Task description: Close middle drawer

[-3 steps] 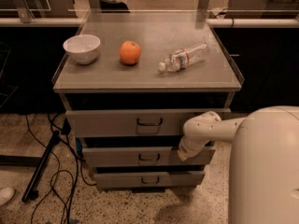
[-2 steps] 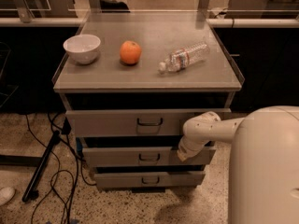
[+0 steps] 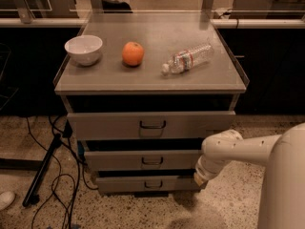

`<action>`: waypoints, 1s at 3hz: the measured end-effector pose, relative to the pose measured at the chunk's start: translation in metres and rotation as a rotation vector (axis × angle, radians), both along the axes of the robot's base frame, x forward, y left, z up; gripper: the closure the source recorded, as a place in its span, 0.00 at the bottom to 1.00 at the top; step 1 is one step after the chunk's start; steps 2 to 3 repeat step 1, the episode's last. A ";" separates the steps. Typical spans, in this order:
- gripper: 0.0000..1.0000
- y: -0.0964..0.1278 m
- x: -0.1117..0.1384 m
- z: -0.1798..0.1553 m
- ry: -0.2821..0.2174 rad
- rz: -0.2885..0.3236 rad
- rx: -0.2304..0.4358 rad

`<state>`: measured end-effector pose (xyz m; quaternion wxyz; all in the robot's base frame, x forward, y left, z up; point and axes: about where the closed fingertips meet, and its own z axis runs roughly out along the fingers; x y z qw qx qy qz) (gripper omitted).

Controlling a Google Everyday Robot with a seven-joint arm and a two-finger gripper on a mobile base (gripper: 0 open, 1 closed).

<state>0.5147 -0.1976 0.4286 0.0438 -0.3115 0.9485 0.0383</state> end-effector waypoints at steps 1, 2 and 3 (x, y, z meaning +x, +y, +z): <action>0.82 -0.002 -0.004 -0.002 0.006 -0.002 -0.001; 0.82 -0.002 -0.004 -0.002 0.006 -0.002 -0.001; 0.82 -0.002 -0.004 -0.002 0.006 -0.002 -0.001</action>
Offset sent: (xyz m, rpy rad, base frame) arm 0.0000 0.0000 0.0000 0.0000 0.0000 0.0000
